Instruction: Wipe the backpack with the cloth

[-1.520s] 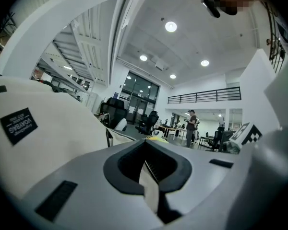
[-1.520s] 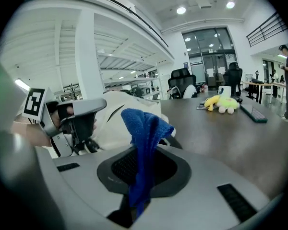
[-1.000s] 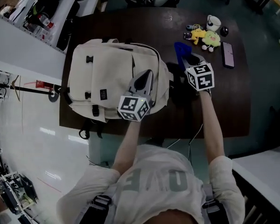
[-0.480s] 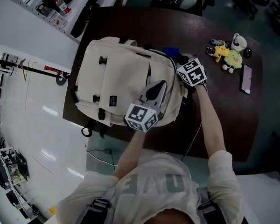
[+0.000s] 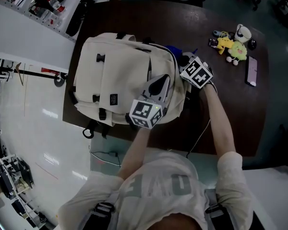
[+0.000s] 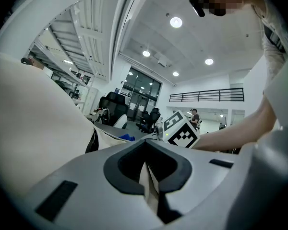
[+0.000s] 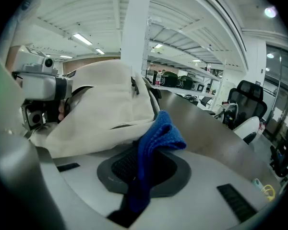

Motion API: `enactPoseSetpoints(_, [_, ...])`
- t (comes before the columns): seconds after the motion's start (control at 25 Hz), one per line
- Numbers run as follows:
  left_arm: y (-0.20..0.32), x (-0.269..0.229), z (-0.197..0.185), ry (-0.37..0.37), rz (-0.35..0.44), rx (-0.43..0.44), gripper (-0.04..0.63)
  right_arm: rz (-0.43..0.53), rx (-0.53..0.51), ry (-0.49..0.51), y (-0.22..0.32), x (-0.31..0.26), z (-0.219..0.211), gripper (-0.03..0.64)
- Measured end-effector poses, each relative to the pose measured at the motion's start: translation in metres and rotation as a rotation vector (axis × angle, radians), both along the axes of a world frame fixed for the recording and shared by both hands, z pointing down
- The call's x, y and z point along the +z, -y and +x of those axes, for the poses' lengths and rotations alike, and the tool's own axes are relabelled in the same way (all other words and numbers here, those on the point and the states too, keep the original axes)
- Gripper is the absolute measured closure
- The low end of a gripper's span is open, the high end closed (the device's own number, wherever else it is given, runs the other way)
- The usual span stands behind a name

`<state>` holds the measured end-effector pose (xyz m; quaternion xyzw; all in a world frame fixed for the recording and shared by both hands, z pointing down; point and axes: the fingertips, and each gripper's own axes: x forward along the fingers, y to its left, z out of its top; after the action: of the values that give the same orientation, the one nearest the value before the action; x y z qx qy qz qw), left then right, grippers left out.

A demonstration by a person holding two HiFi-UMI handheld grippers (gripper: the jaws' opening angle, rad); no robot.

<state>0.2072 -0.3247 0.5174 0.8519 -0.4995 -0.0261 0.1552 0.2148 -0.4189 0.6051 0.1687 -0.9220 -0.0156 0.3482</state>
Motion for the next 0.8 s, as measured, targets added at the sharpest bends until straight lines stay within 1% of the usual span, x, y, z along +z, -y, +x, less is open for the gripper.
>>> enactPoseSetpoints(0.2, [0.0, 0.0, 0.0, 0.002, 0.006, 0.002, 0.592, 0.017, 0.001, -0.035, -0.013, -0.004, 0.004, 0.575])
enactPoseSetpoints(0.4, [-0.002, 0.0, 0.002, 0.012, 0.013, 0.001, 0.592, 0.047, -0.002, -0.079, -0.03, -0.008, 0.017, 0.575])
enactPoseSetpoints(0.6, [-0.007, -0.003, 0.003, -0.001, 0.053, 0.043, 0.592, 0.049, 0.028, -0.091, -0.054, -0.01, 0.033, 0.575])
enactPoseSetpoints(0.72, [-0.011, -0.002, 0.003, -0.01, 0.056, 0.054, 0.592, 0.053, 0.038, -0.101, -0.074, -0.01, 0.04, 0.575])
enactPoseSetpoints(0.8, [-0.014, -0.001, 0.005, -0.002, 0.052, 0.062, 0.592, 0.053, 0.057, -0.103, -0.085, -0.01, 0.045, 0.575])
